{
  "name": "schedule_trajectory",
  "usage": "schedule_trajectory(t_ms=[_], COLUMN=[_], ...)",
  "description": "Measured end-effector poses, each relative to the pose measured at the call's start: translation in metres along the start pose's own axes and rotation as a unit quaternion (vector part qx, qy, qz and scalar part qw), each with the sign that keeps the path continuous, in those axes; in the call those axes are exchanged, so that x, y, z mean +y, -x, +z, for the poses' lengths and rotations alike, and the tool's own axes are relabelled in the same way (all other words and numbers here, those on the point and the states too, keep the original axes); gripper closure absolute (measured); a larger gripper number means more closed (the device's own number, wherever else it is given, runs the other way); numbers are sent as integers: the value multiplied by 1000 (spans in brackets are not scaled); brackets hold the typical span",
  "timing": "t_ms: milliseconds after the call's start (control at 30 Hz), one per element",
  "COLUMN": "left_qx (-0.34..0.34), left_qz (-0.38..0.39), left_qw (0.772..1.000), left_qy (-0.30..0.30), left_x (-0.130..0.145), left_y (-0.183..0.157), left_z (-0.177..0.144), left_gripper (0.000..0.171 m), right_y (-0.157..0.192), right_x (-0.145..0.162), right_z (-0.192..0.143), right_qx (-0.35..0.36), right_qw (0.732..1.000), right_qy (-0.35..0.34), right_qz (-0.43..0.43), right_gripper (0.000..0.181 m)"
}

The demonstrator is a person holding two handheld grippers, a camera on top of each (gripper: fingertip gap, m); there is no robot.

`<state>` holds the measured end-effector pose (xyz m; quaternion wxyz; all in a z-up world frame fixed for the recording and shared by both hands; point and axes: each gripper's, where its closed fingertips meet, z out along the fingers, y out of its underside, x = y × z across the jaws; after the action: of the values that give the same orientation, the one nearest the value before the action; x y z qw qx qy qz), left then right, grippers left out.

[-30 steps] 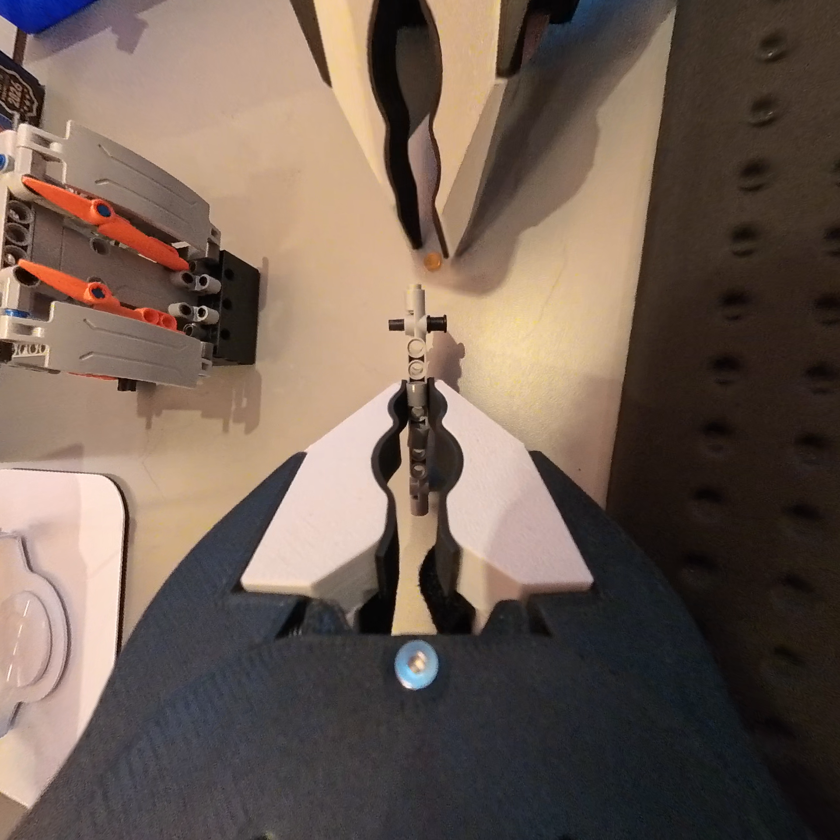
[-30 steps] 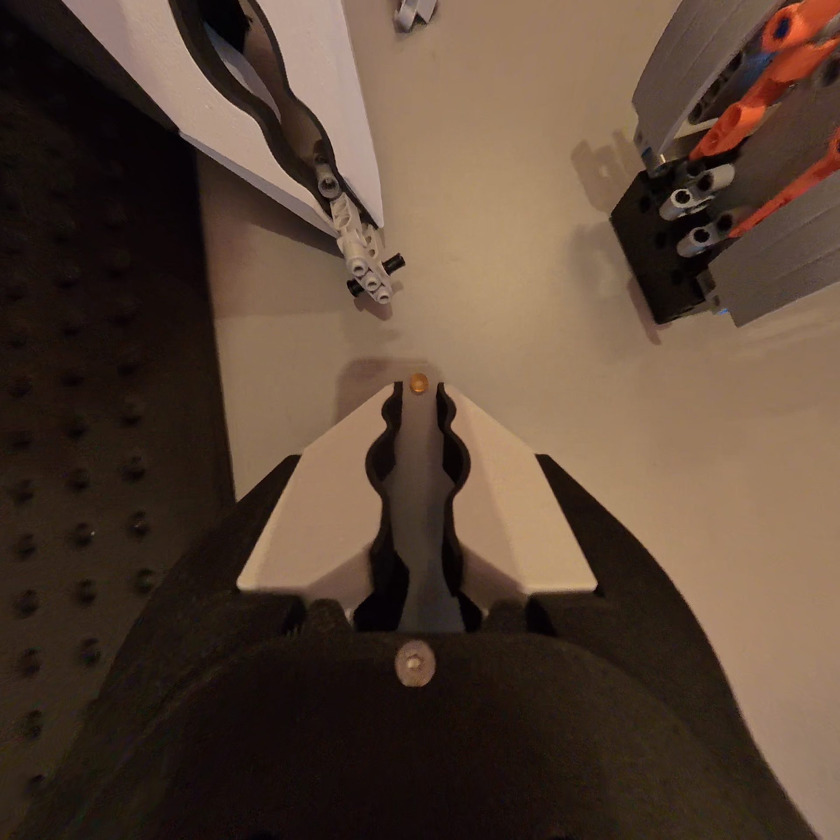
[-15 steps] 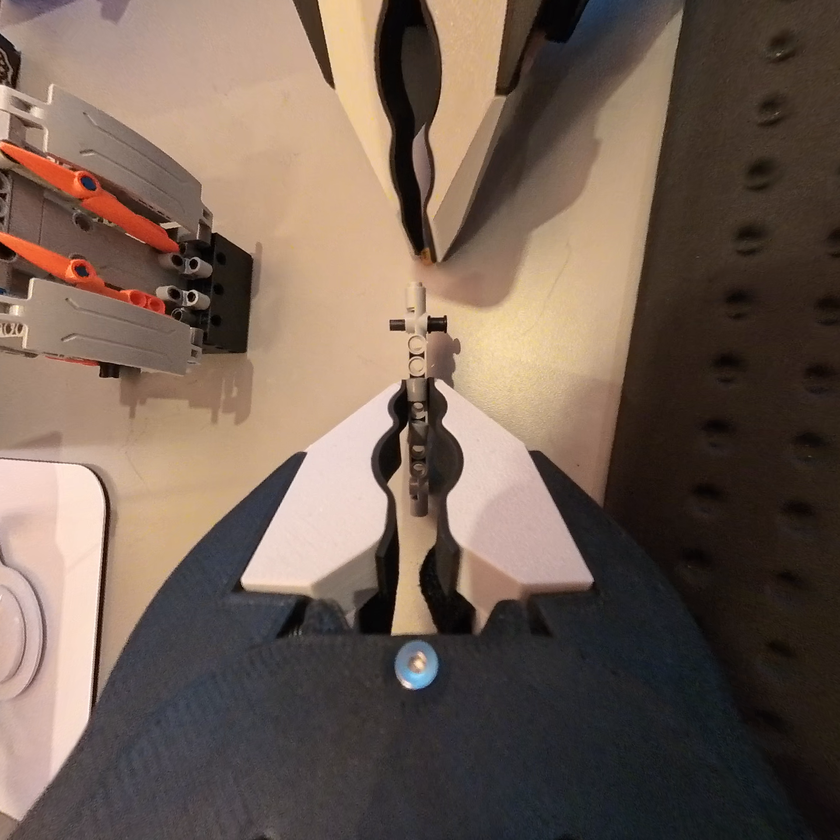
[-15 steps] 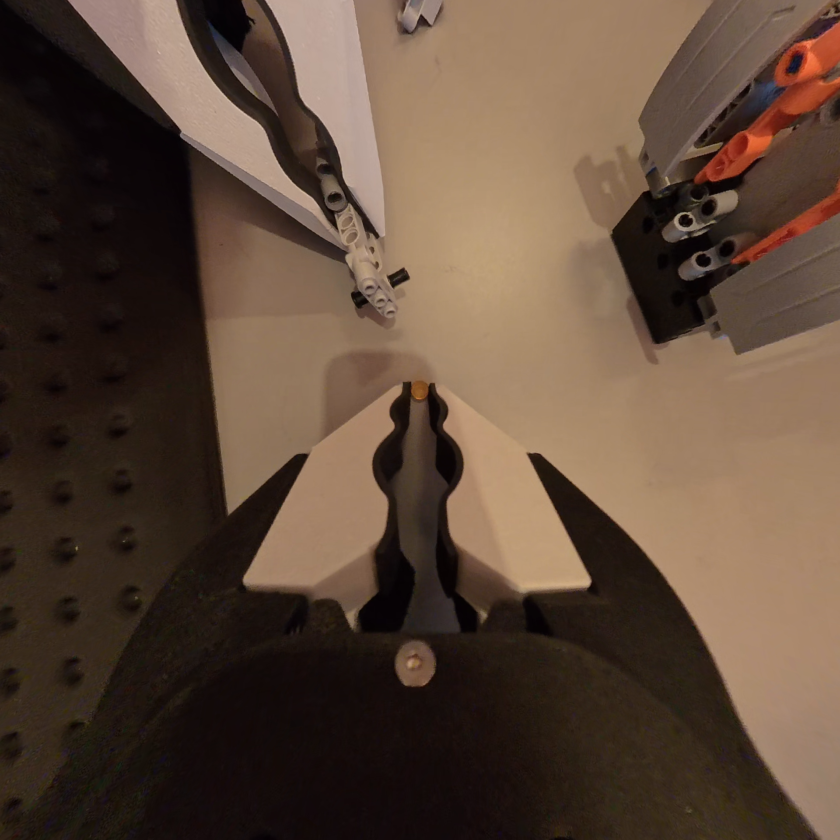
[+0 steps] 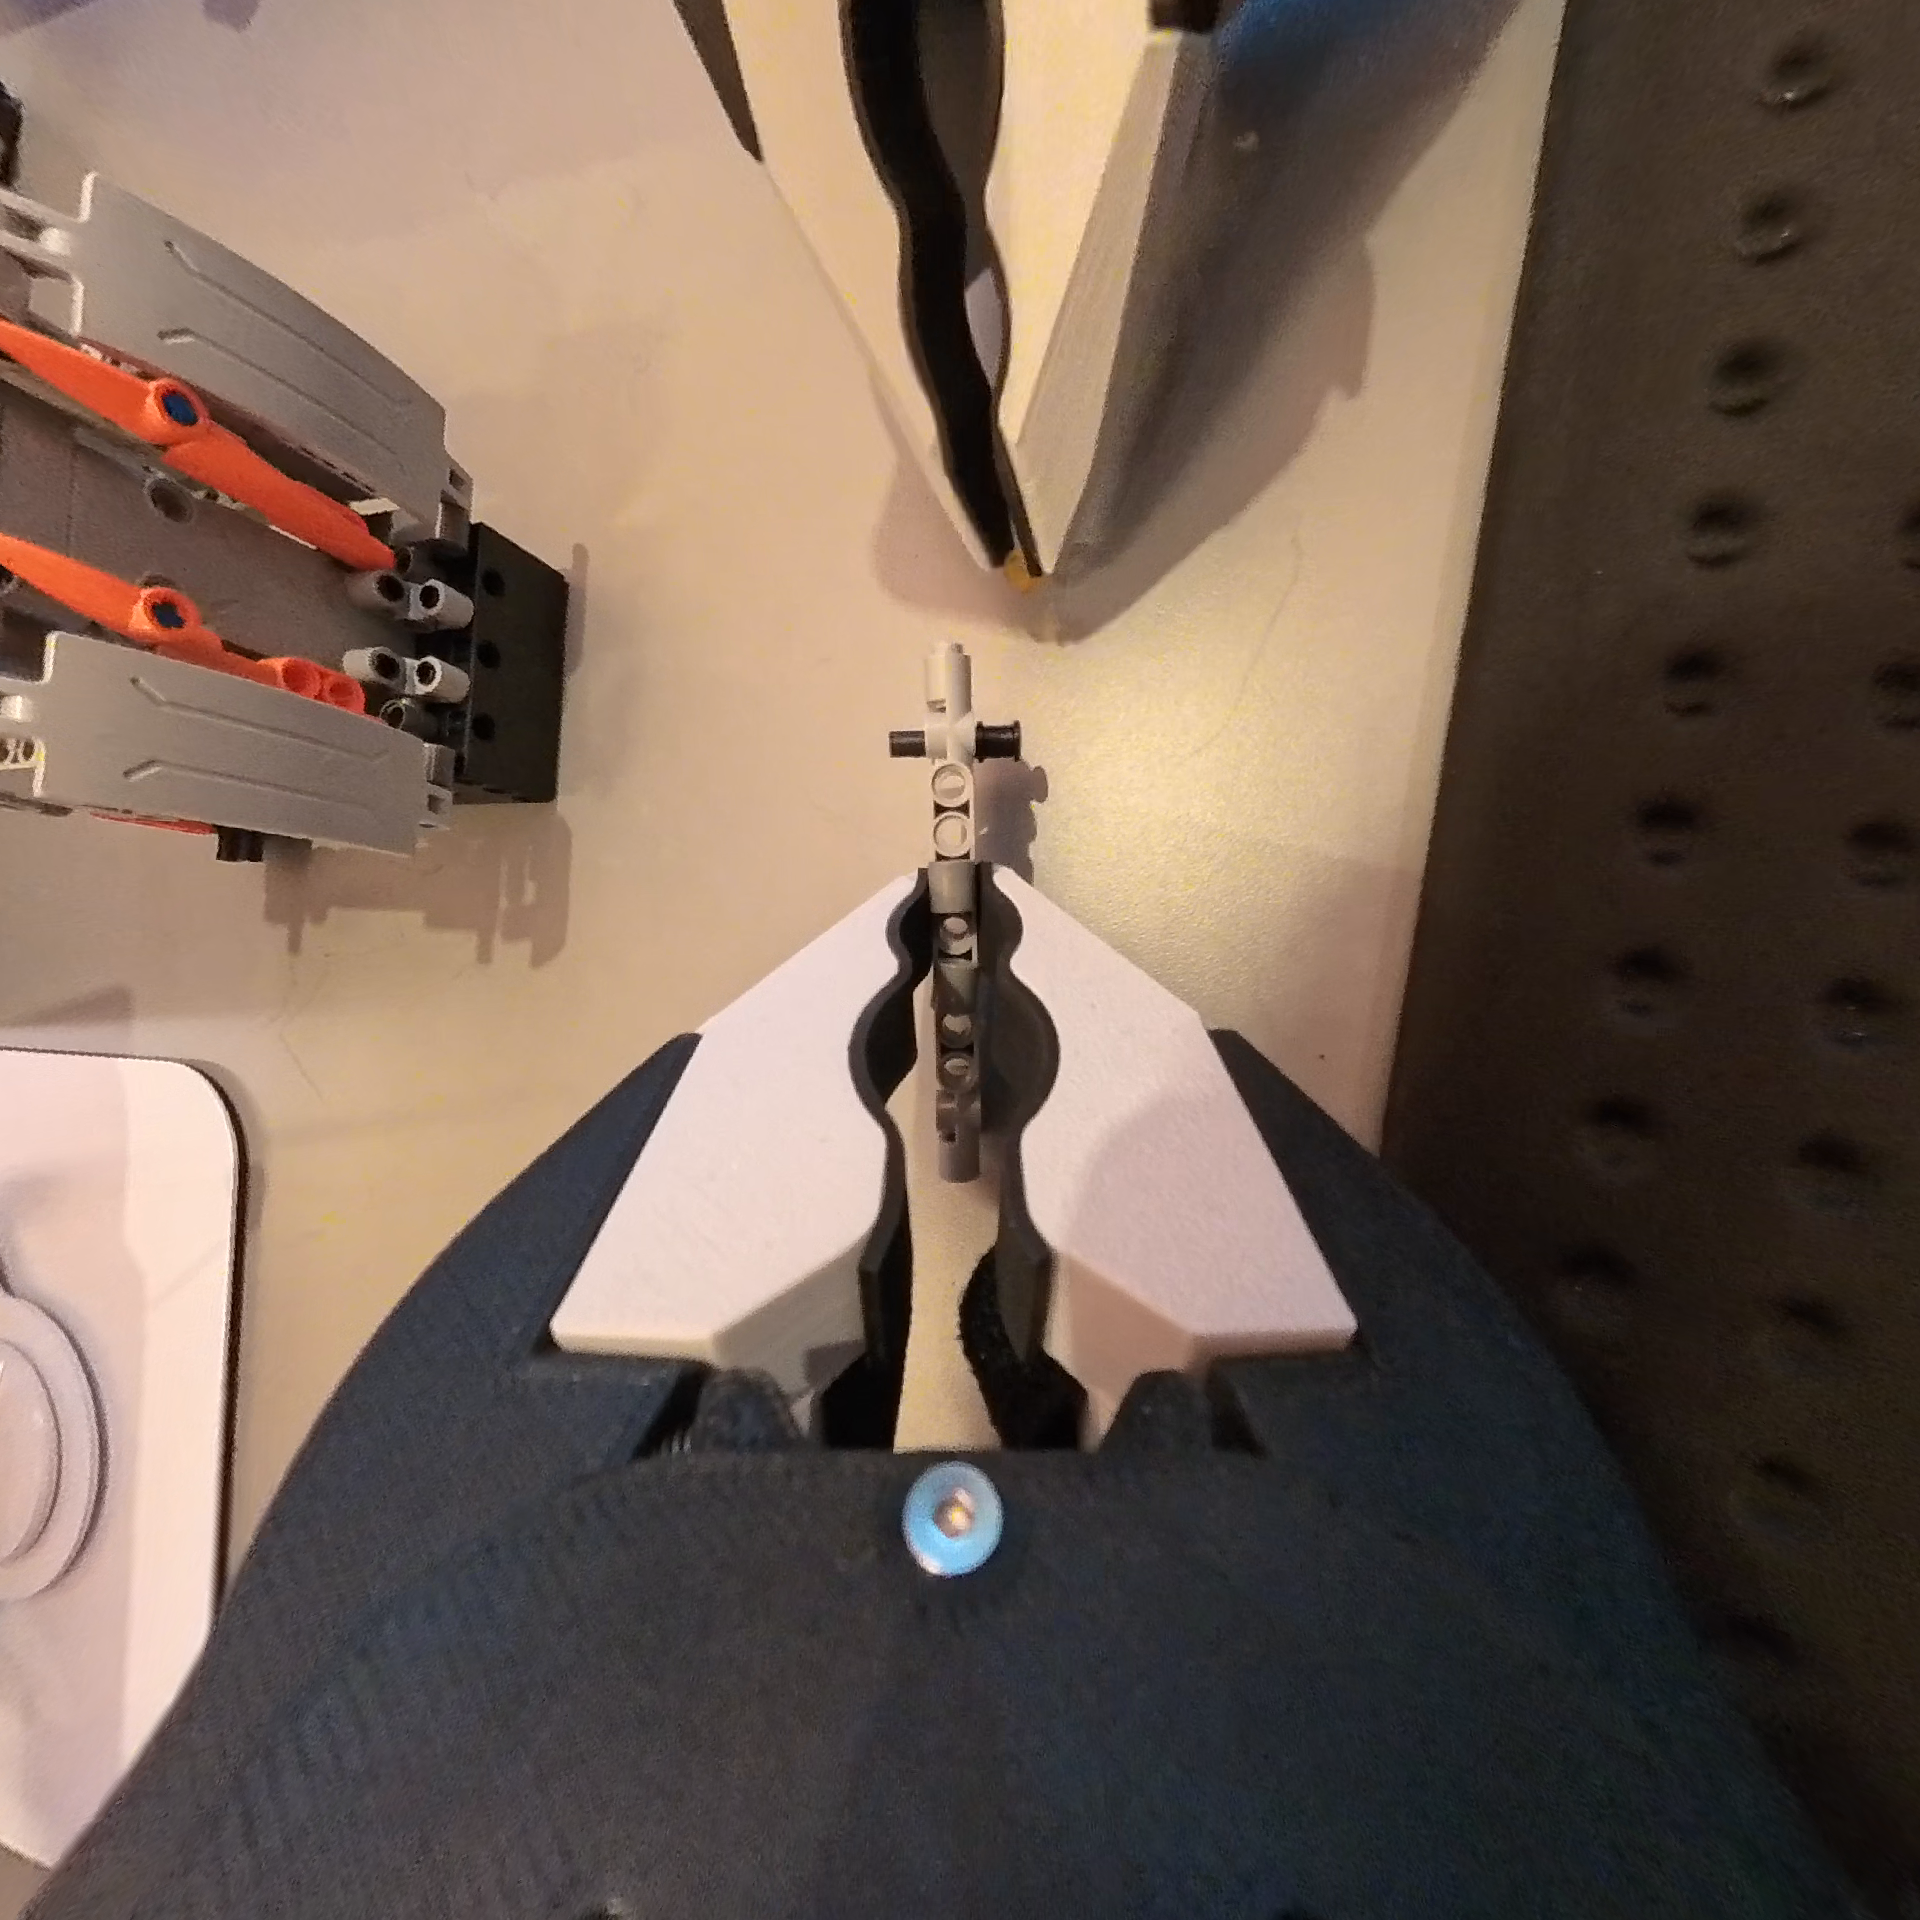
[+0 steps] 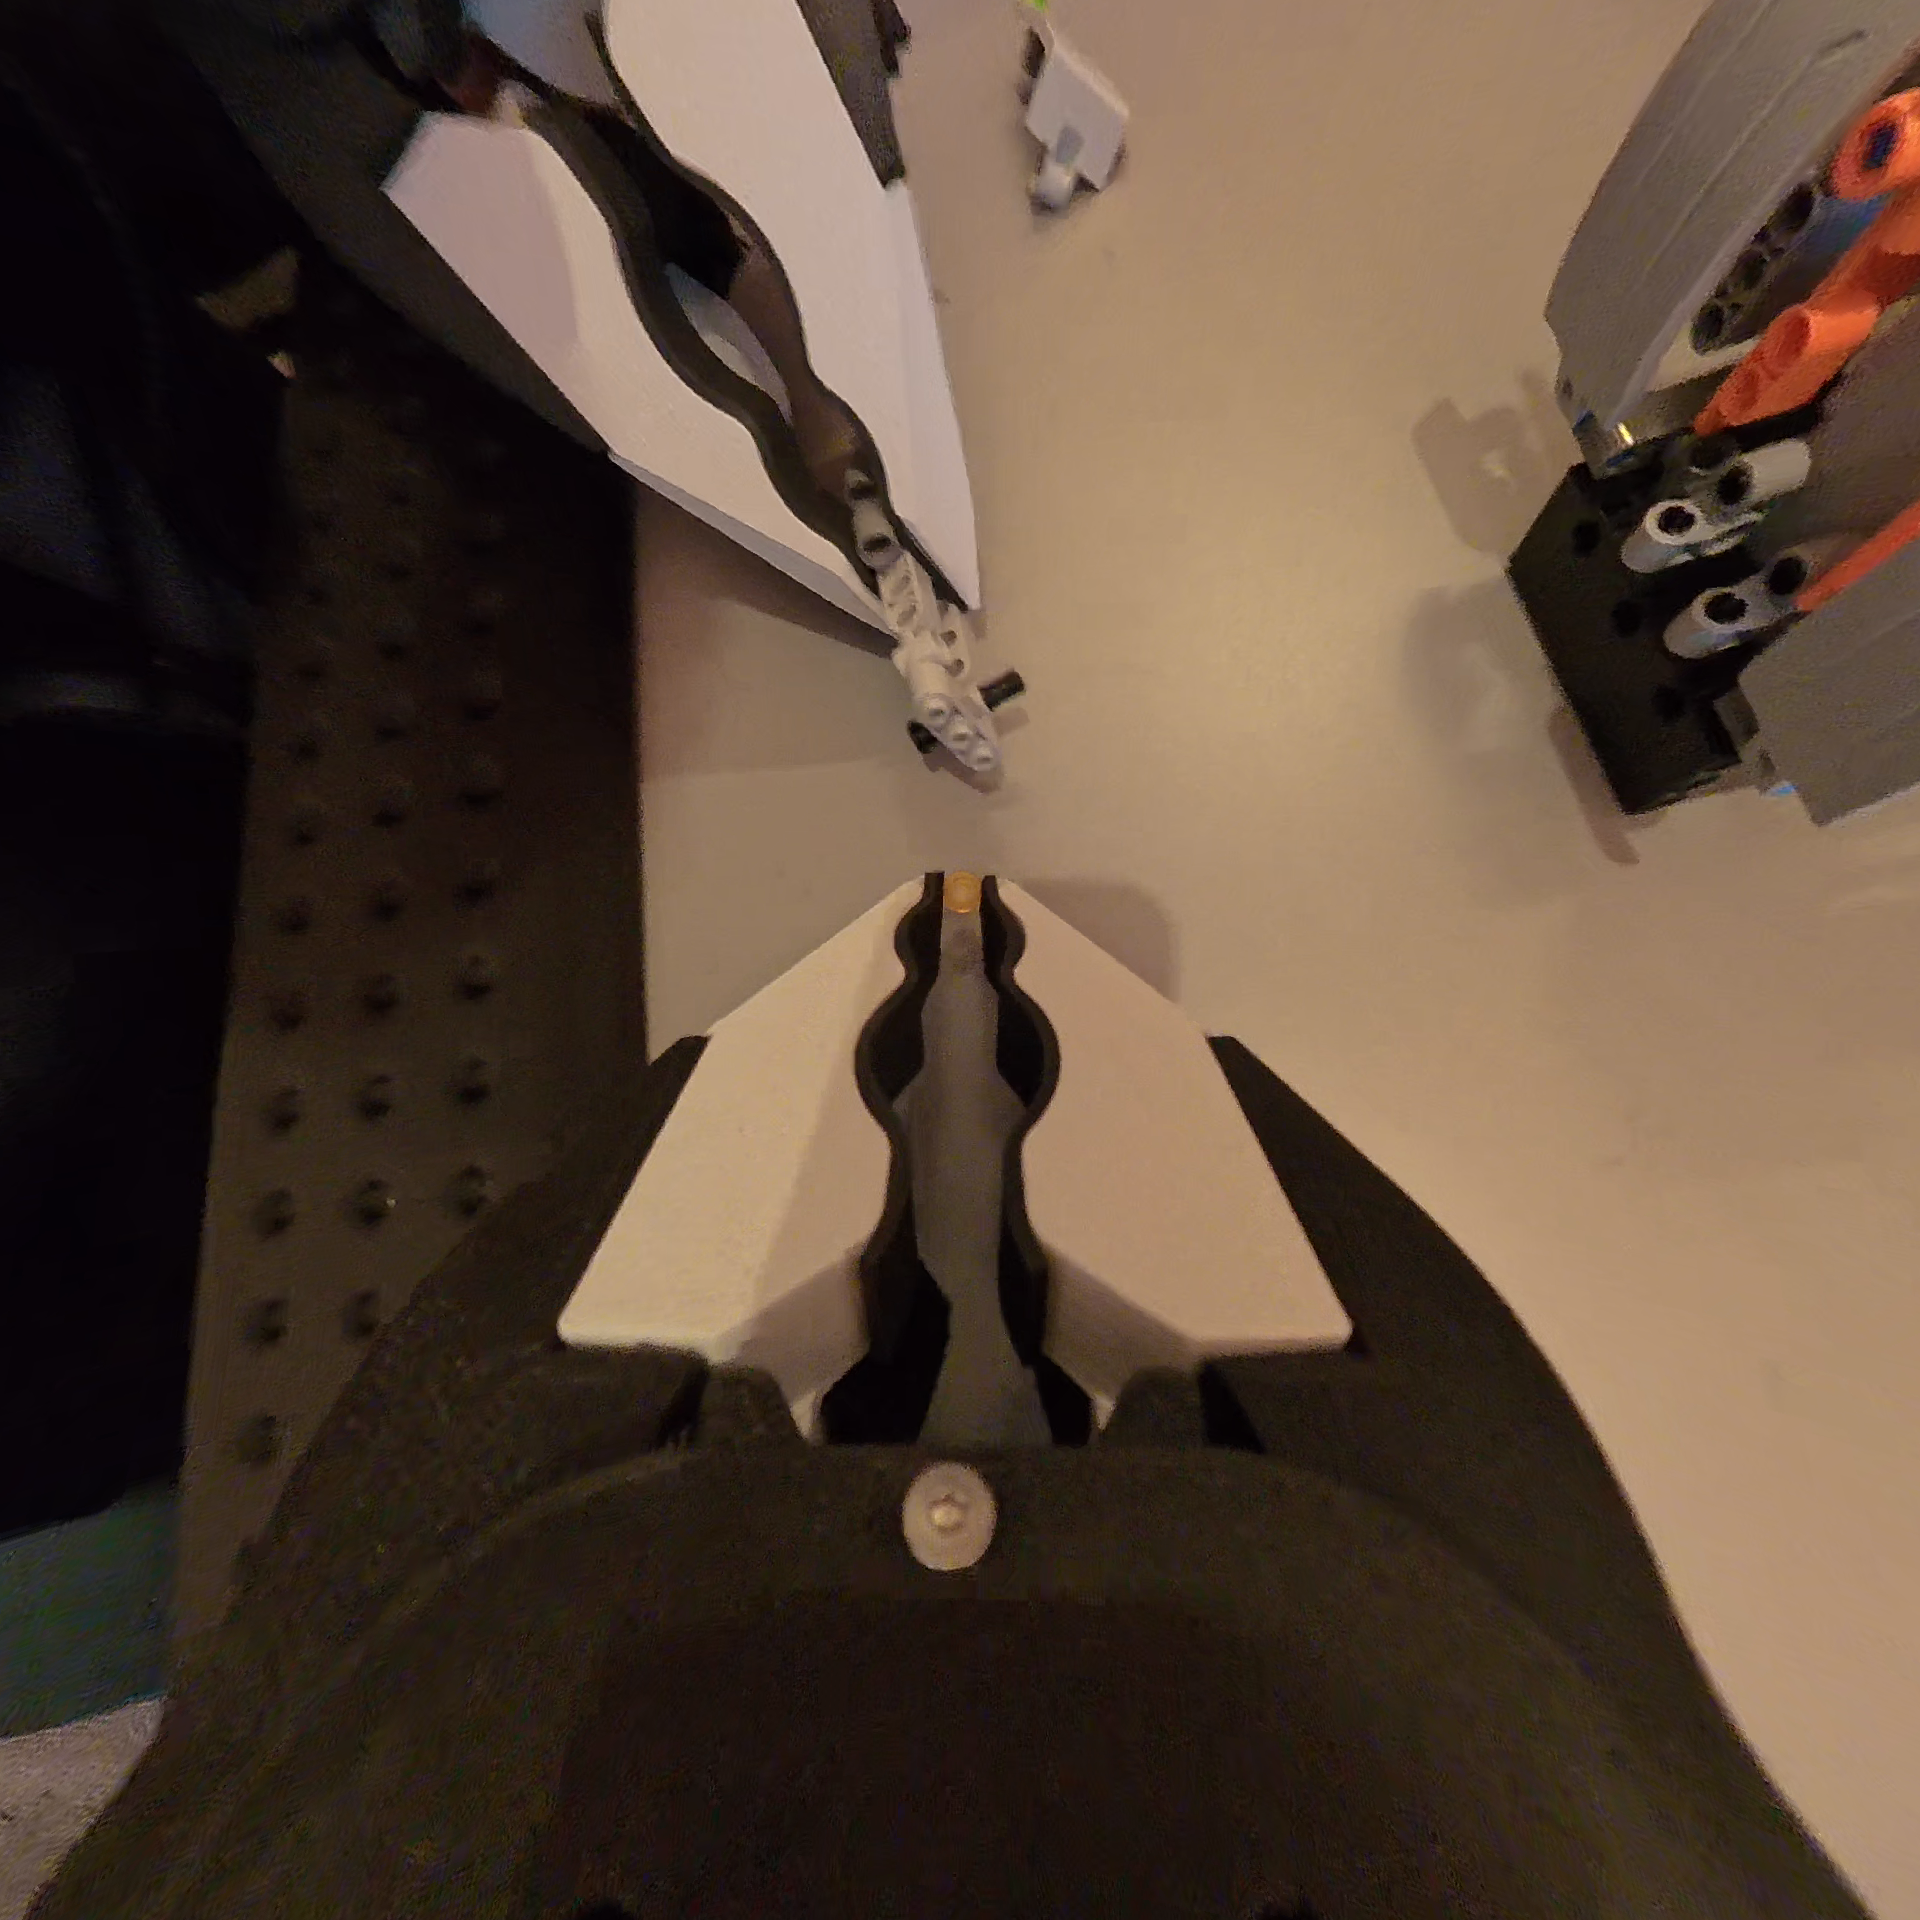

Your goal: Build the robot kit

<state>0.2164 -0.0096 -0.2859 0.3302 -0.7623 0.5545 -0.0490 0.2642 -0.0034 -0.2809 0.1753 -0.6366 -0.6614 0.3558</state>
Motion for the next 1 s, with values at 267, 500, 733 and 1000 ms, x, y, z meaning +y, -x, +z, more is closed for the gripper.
schedule_trajectory(t_ms=[267,500,733,1000], left_qx=[-4,45,41,-33], left_qz=[16,-35,-74,-126], left_qw=[1000,996,995,991], left_qy=[20,66,59,17], left_x=[5,14,17,30], left_y=[-1,-16,-11,1], left_z=[-2,-3,-3,-50], left_gripper=[166,166,154,137], right_y=[-4,-4,-6,-8], right_x=[3,2,3,4], right_z=[4,3,4,4], right_qx=[31,29,23,27], right_qw=[999,999,1000,999], right_qy=[21,11,8,6], right_qz=[-34,-33,-18,-16], right_gripper=[176,176,176,176])
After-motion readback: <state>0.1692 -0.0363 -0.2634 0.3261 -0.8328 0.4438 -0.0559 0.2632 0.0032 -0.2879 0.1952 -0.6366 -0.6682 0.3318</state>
